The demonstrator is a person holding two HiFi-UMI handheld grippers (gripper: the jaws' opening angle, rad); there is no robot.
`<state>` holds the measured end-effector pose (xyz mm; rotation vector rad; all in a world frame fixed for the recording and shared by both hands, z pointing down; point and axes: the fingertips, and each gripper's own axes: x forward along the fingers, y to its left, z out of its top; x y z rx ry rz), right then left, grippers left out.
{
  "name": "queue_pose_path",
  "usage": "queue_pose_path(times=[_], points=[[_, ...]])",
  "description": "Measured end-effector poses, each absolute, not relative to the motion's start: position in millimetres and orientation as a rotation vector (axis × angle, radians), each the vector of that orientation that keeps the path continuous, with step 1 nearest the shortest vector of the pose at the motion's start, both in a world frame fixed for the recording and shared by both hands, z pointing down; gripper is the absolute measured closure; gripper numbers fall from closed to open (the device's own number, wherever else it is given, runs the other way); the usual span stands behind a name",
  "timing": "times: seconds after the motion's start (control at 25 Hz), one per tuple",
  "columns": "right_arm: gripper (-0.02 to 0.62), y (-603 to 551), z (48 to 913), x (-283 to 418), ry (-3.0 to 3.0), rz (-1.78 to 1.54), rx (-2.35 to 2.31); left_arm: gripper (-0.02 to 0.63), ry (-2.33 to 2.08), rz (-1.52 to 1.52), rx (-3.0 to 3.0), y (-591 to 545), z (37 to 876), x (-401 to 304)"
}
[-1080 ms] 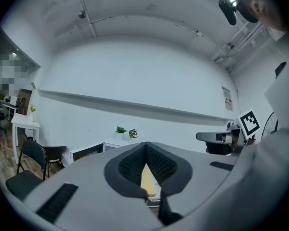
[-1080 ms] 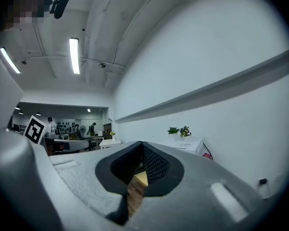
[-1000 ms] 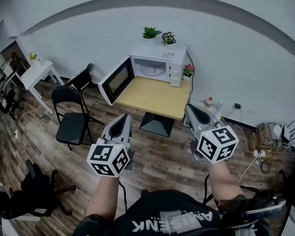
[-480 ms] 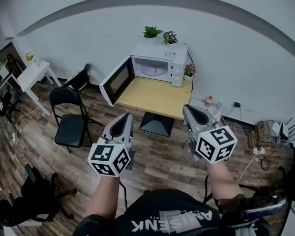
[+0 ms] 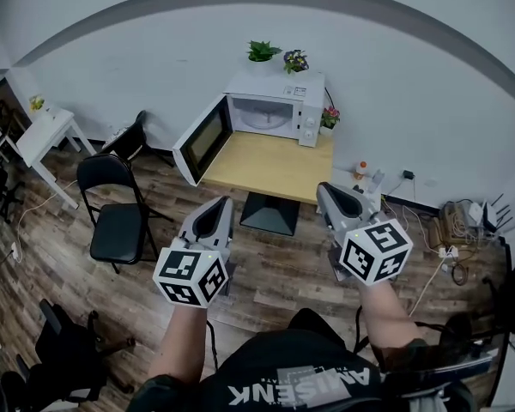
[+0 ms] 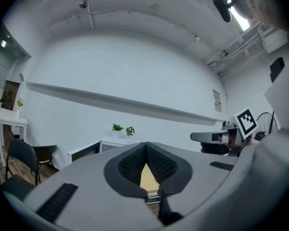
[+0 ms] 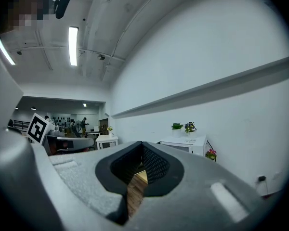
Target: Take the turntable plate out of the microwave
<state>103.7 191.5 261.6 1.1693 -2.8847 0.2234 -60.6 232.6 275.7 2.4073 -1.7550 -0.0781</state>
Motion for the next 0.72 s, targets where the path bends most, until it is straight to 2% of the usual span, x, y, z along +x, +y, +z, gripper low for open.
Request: queue_pose_path(times=[0.72], points=[[0.591,81,274,52,-2.918,0.230,1.065,0.604,-1.822,-0.097,2.360,147,279,-114]])
